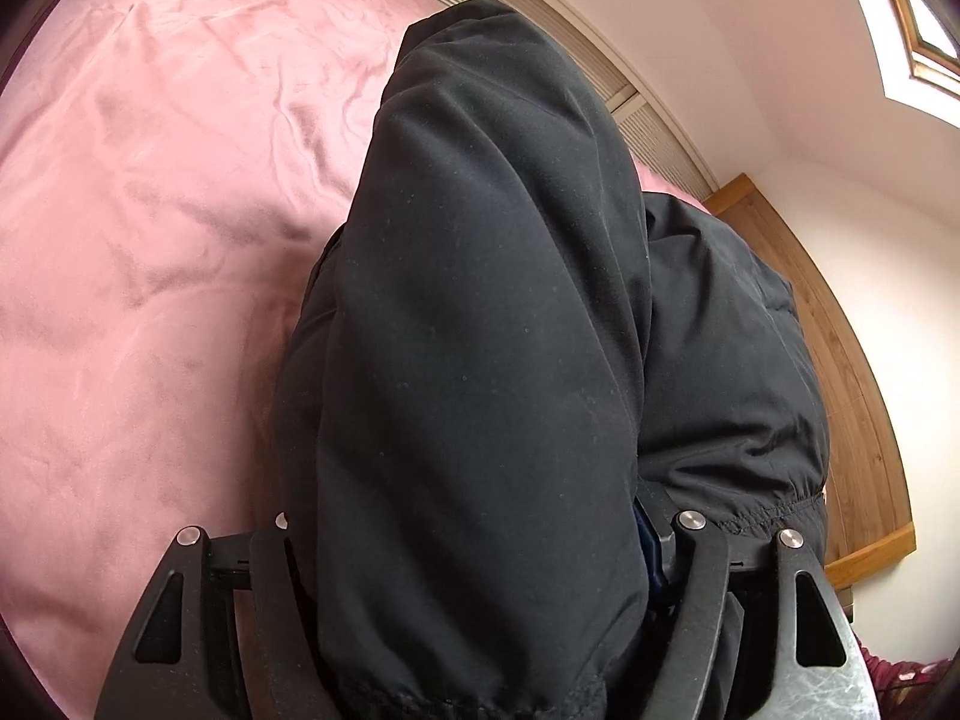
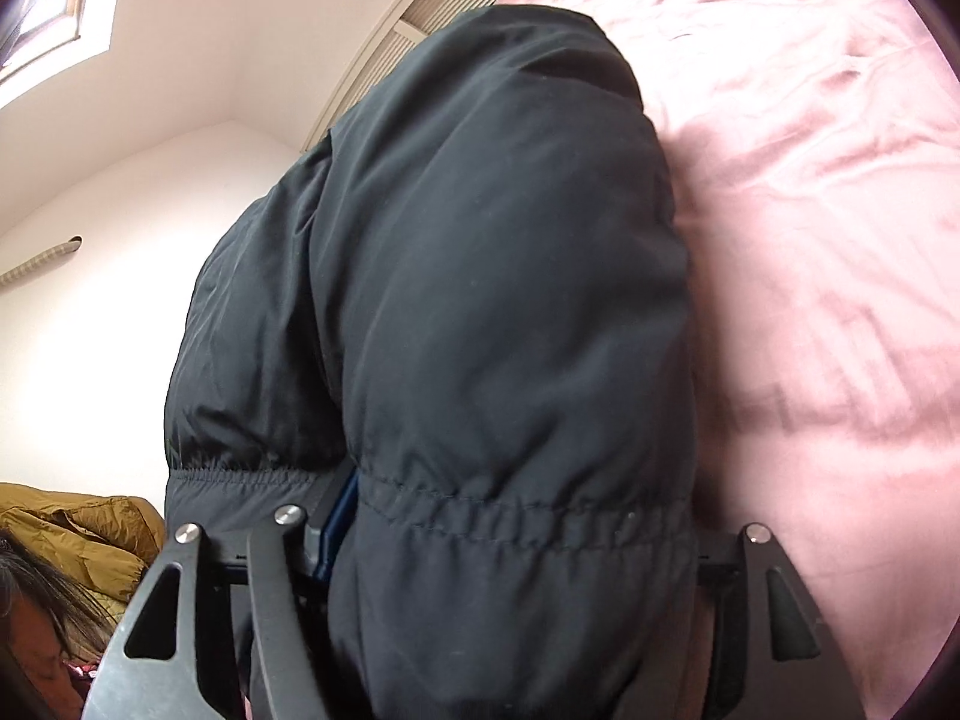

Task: Fold large clothes
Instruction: 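Open both tools and release the folded bundle onto the bed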

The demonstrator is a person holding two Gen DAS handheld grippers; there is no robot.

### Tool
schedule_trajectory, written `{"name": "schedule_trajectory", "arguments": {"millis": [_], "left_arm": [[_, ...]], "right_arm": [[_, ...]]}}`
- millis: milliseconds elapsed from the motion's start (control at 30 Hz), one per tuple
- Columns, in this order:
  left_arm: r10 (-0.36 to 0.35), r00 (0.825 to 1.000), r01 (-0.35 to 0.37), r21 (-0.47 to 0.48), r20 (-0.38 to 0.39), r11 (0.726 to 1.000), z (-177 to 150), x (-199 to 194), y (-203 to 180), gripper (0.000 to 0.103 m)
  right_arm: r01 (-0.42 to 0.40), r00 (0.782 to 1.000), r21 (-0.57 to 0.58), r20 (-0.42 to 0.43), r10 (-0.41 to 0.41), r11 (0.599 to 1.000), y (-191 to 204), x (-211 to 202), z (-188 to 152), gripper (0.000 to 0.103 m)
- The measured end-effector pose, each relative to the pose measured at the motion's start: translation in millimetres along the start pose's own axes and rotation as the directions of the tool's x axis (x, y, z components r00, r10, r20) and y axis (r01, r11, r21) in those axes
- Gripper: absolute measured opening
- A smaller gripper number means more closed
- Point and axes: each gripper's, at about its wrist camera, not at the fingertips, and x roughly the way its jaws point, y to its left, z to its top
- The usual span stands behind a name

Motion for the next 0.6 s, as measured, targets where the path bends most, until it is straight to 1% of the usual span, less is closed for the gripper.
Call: {"name": "schedule_trajectory", "arguments": {"millis": [67, 133, 233, 367, 600], "left_arm": [[0.005, 1.0, -0.005, 0.002, 0.016, 1.0, -4.7, -6.8, 3.8, 0.077], [0.015, 1.0, -0.015, -0.005, 0.025, 1.0, -11.8, -7.2, 6.6, 0.081], [0.03, 0.998, -0.029, -0.015, 0.048, 0.999, -15.5, -20.6, 12.3, 0.086], [0.059, 0.995, -0.056, -0.035, 0.075, 0.998, -20.0, -42.5, 23.7, 0.09], [0.117, 0.983, -0.107, -0.077, 0.14, 0.991, -23.6, -82.2, 47.2, 0.091]], "right_arm": [[0.008, 1.0, -0.012, 0.018, -0.008, 1.0, -1.2, -5.1, -2.4, 0.068], [0.042, 0.998, -0.017, 0.041, -0.041, 0.999, -2.6, -13.9, -3.1, 0.075], [0.092, 0.994, -0.008, 0.064, -0.091, 0.996, -4.3, -31.2, -2.7, 0.08], [0.17, 0.982, -0.055, 0.088, -0.165, 0.984, 4.8, -47.8, -4.5, 0.081], [0.235, 0.965, -0.058, 0.13, -0.226, 0.97, 3.9, -68.6, -4.2, 0.083]]}}
